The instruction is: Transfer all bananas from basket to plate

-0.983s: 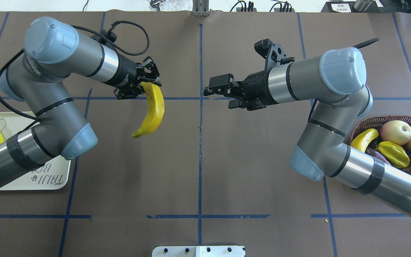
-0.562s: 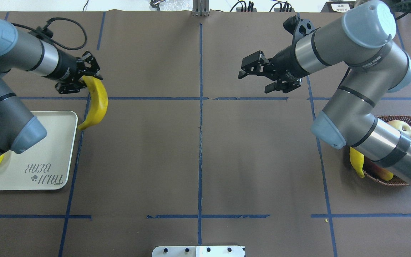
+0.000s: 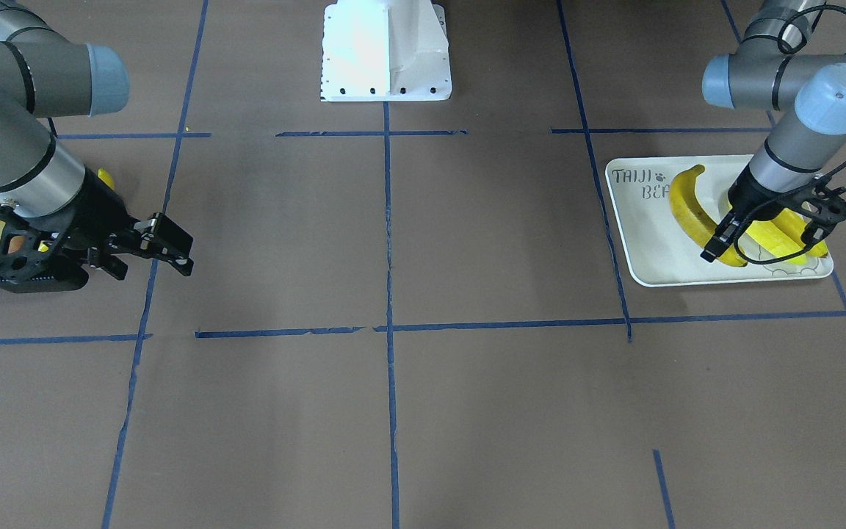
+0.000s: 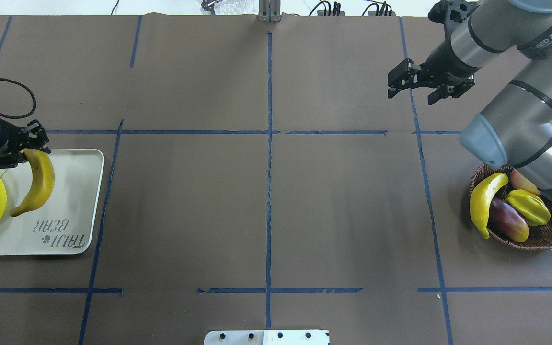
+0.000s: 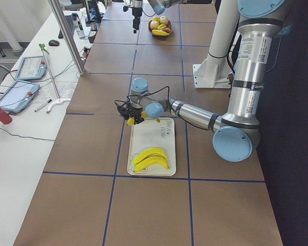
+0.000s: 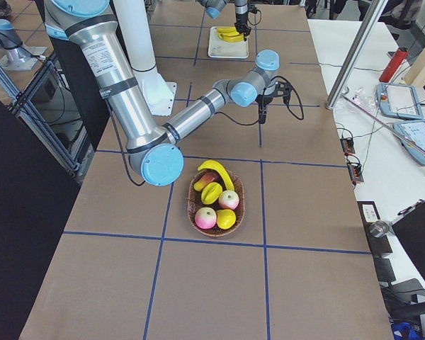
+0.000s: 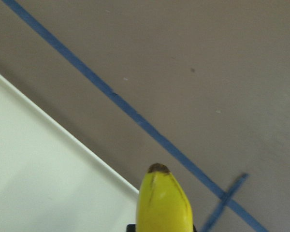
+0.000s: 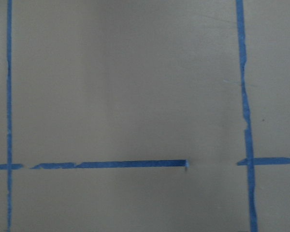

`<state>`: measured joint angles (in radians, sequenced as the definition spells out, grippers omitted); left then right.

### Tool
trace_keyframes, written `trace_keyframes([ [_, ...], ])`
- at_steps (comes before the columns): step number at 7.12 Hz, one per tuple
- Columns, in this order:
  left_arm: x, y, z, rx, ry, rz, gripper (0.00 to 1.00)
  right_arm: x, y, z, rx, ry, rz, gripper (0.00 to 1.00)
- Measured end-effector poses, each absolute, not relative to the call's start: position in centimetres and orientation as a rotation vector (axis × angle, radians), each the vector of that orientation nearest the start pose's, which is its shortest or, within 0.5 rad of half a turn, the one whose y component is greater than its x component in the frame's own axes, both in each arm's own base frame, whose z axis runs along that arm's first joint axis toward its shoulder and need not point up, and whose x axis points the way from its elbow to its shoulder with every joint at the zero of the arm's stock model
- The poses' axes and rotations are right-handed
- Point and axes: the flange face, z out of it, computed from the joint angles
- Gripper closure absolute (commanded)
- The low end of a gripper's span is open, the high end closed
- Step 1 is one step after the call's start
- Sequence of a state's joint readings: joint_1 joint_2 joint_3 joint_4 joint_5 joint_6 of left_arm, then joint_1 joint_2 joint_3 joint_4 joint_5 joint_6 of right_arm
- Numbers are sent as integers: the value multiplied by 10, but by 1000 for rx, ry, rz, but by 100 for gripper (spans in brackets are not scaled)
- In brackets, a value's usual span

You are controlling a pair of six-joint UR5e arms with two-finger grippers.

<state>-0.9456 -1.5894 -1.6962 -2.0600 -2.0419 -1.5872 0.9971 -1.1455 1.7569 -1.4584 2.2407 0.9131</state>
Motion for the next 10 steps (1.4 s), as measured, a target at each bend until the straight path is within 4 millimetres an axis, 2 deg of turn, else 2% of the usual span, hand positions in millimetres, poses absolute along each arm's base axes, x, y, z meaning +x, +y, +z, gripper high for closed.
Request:
trace_keyframes([
  [1, 230, -477, 563, -129, 747, -768, 99, -270, -560, 326, 85, -924, 50, 0],
  [2, 225, -479, 580, -110, 714, -769, 94, -267, -558, 329, 87, -919, 41, 0],
  [3, 222, -482, 595, -94, 685, -762, 66, -265, -557, 330, 89, -918, 37, 0],
  [4, 220, -483, 604, -89, 668, -758, 13, -265, -557, 330, 91, -918, 37, 0],
  [5, 217, -484, 608, -81, 661, -748, 0, -264, -556, 330, 92, -918, 36, 0],
  [6, 205, -489, 608, -59, 662, -724, 0, -263, -556, 331, 92, -918, 38, 0],
  [8, 167, -504, 601, -9, 690, -631, 0, -255, -551, 342, 86, -908, 46, 0],
  [9, 148, -507, 594, -16, 737, -576, 0, -250, -547, 353, 82, -895, 48, 0],
  [10, 137, -509, 578, -34, 808, -533, 0, -242, -538, 373, 79, -871, 39, 0],
])
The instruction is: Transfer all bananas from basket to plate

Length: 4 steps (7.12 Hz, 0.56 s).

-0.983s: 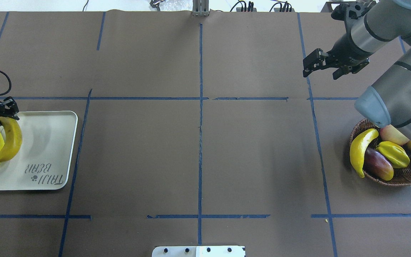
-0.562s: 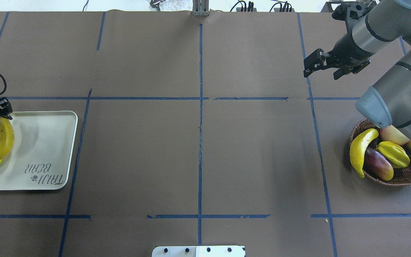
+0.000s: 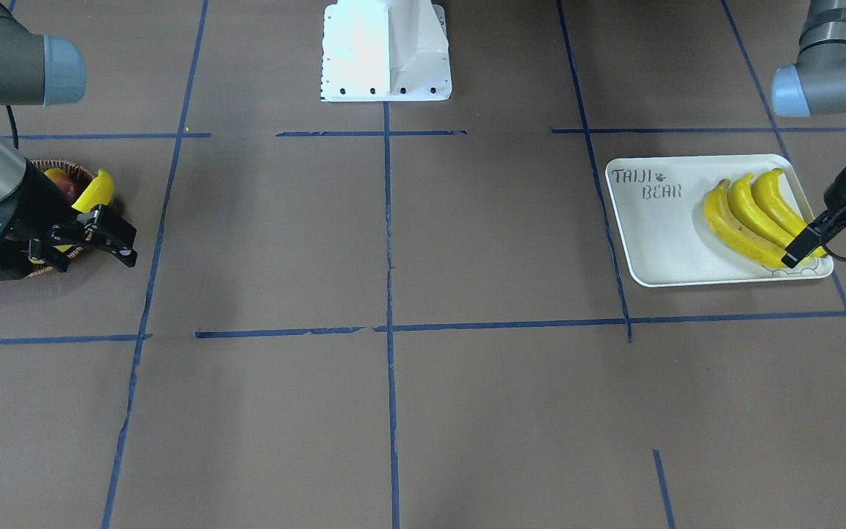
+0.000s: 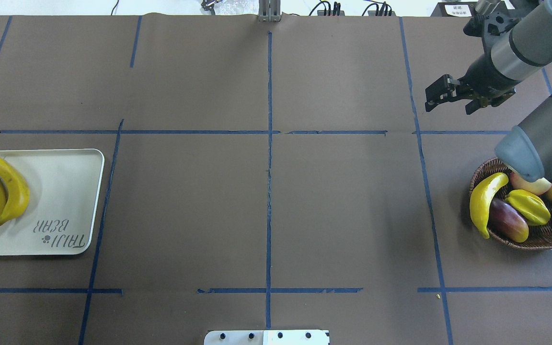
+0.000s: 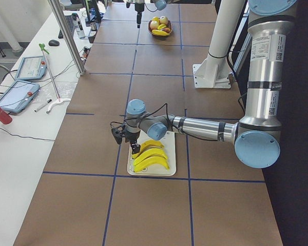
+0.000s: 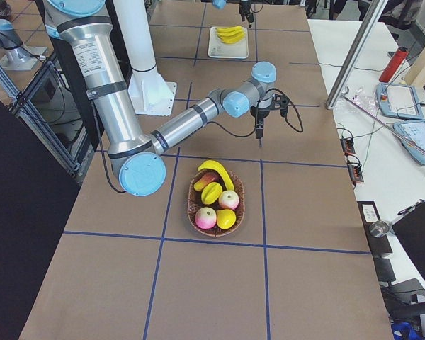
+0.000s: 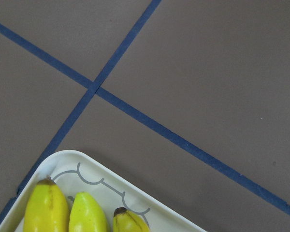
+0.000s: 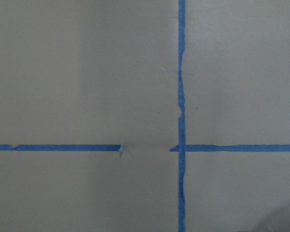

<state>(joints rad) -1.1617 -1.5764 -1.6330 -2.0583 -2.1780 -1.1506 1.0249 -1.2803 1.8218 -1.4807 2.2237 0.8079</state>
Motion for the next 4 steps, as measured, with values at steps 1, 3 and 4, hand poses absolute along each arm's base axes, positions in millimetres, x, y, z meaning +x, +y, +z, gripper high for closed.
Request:
trace_keyframes([
  [1, 135, -509, 553, -36, 874, -497, 0, -228, -519, 399, 83, -831, 24, 0],
  [3, 139, -512, 512, -38, 965, -443, 0, -205, -470, 443, 84, -730, 23, 0],
  [4, 141, -513, 503, -41, 985, -430, 0, -216, -449, 452, 61, -684, 34, 0],
])
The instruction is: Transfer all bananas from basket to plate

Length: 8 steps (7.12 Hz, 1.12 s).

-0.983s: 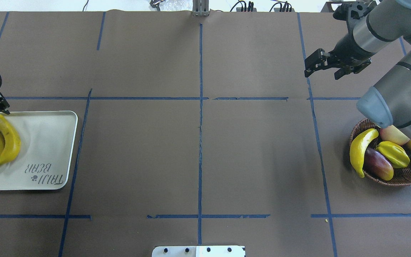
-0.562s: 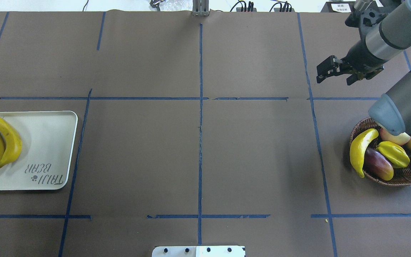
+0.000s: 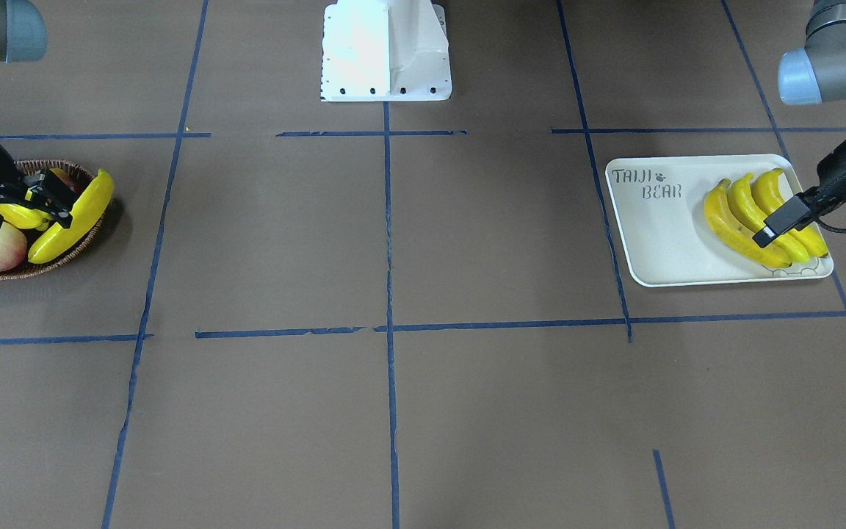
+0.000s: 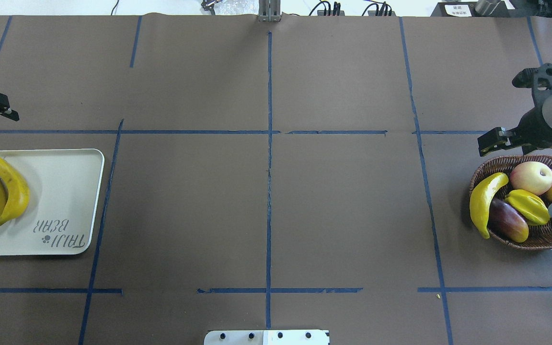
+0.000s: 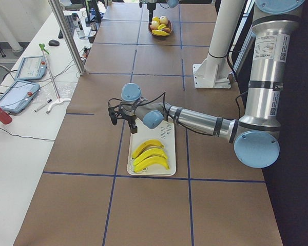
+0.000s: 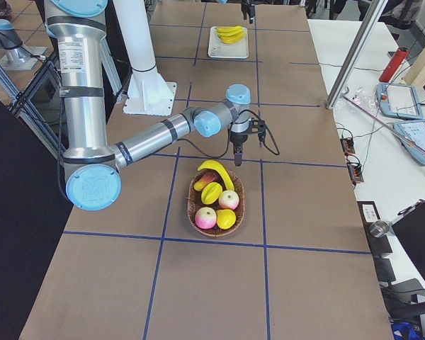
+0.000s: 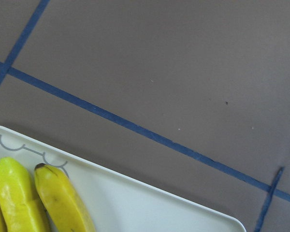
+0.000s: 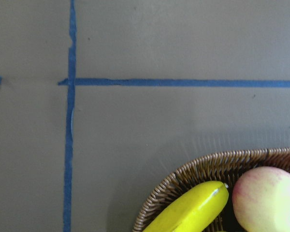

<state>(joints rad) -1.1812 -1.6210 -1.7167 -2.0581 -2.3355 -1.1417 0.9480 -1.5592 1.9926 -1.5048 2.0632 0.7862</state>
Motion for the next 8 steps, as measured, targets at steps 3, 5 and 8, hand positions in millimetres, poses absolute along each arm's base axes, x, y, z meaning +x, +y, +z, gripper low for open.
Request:
trace_keyframes([
  [3, 146, -515, 496, -42, 998, -415, 0, -284, -406, 441, 8, -523, 64, 0],
  [5, 148, -517, 495, -42, 1000, -413, 0, -314, -393, 426, 8, -376, 28, 0],
  [8, 149, -520, 495, -43, 1000, -413, 0, -348, -372, 443, 3, -269, -43, 12],
])
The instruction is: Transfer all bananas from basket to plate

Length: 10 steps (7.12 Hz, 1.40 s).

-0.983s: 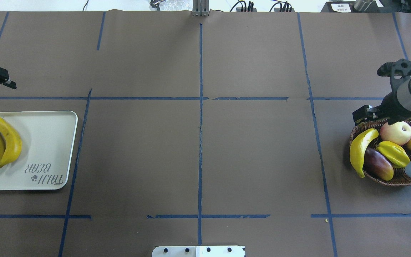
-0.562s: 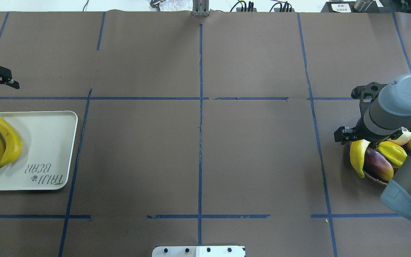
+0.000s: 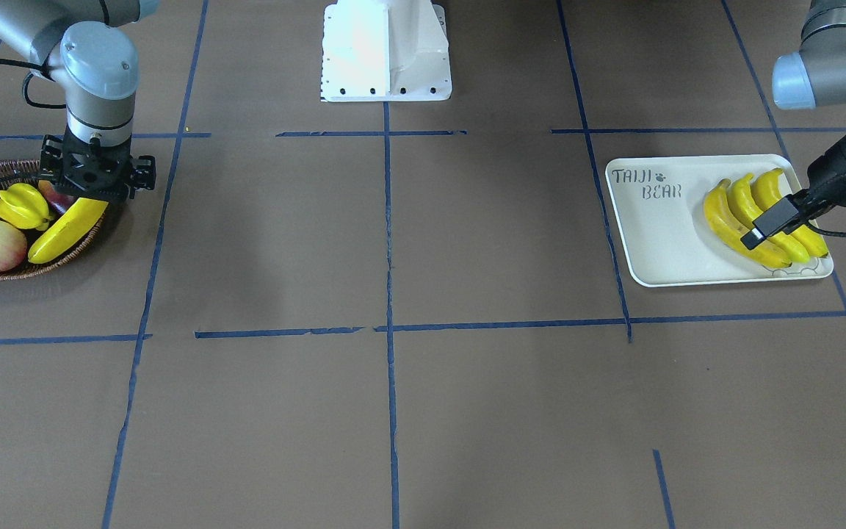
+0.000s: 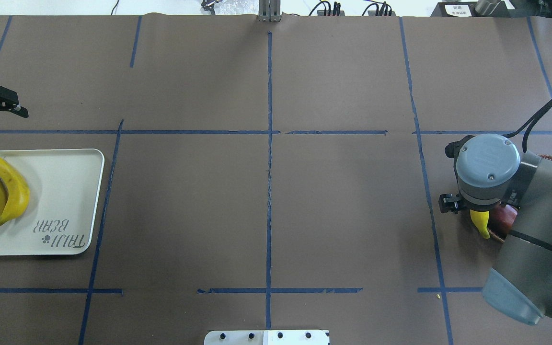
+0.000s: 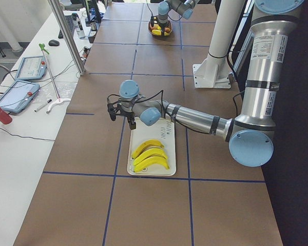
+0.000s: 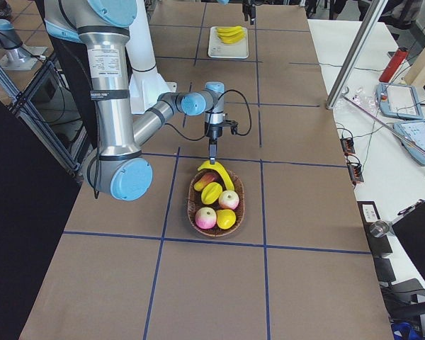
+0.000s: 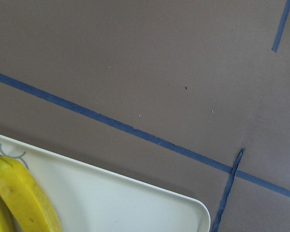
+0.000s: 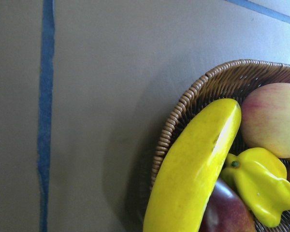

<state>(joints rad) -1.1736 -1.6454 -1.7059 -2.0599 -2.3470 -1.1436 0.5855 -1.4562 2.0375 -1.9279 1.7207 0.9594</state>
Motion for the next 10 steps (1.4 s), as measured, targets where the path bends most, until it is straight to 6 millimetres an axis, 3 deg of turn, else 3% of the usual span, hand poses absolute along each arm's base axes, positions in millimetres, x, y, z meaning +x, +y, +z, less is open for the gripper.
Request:
trace_keyframes([
  [2, 149, -520, 496, -43, 999, -413, 0, -354, -365, 454, -16, -204, -69, 34],
  [6, 150, -520, 496, -44, 998, -412, 0, -358, -365, 454, -1, -139, -150, 40],
  [10, 150, -520, 496, -45, 998, -412, 0, -362, -369, 450, 10, -106, -191, 33],
])
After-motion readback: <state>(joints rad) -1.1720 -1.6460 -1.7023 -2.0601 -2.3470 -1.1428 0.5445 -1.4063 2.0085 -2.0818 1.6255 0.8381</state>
